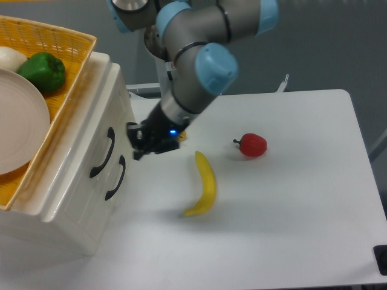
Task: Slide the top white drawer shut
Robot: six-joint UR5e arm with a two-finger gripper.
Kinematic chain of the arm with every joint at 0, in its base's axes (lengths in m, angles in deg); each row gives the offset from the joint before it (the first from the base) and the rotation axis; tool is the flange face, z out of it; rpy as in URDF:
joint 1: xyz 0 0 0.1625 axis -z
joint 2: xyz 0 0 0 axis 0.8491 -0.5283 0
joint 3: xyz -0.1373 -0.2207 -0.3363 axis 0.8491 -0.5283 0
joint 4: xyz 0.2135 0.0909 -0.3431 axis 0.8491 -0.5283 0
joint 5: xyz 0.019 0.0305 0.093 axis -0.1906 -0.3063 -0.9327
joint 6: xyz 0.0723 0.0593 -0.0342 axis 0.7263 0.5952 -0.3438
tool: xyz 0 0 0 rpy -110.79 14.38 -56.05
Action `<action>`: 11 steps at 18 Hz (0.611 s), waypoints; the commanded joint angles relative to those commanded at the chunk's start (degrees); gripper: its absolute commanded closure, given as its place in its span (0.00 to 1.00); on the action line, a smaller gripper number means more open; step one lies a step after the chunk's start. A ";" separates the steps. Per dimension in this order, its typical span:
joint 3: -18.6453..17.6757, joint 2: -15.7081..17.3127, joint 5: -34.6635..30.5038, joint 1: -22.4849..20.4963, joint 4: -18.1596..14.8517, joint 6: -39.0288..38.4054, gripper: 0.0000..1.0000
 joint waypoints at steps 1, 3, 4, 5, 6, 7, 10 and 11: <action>0.09 -0.62 -2.73 -0.96 1.06 0.00 0.83; 0.09 -1.94 -6.60 -2.89 3.52 0.00 0.78; 0.09 -2.55 -7.49 -4.30 4.05 0.09 0.76; 0.18 -3.60 -8.02 -5.70 4.49 0.09 0.70; 0.36 -4.31 -8.90 -6.93 4.67 0.44 0.60; 0.88 -5.27 -10.04 -7.90 4.76 1.66 0.45; 5.00 -10.28 -14.60 -10.19 5.11 4.22 0.00; 5.80 -11.51 -16.01 -11.07 5.72 4.57 0.00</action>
